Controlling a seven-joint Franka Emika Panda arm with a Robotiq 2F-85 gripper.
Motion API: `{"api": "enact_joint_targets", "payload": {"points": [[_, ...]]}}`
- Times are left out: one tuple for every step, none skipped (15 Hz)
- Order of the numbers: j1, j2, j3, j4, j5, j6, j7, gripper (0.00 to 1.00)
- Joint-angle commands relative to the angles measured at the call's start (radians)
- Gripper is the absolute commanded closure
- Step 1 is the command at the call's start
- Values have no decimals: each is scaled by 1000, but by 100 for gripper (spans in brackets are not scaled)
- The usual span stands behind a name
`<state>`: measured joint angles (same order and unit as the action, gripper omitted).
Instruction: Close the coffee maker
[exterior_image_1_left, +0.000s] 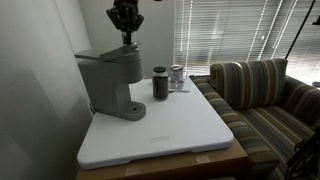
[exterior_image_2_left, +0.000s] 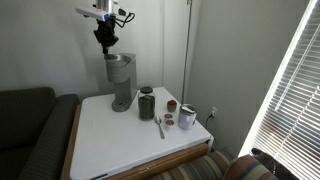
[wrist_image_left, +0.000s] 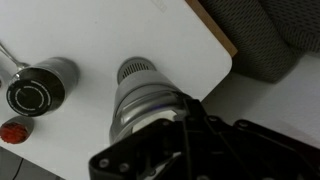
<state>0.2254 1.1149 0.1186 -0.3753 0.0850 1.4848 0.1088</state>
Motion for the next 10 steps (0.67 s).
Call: {"api": "enact_joint_targets", "payload": {"points": [[-7, 28, -2, 15, 18, -30, 59, 100], [-9, 34, 1, 13, 23, -18, 66, 100], [-12, 40, 2, 10, 27, -12, 74, 100], [-14, 50, 2, 6, 32, -5, 91, 100], [-18, 57, 2, 2, 37, -4, 114, 100], [-22, 65, 2, -4, 43, -7, 140, 100], [-26, 75, -1, -8, 47, -16, 174, 100], [-30, 97, -1, 7, 51, -27, 202, 100], [-33, 116, 0, 15, 56, -33, 225, 100], [-42, 87, 5, -45, 69, -22, 240, 100]]}}
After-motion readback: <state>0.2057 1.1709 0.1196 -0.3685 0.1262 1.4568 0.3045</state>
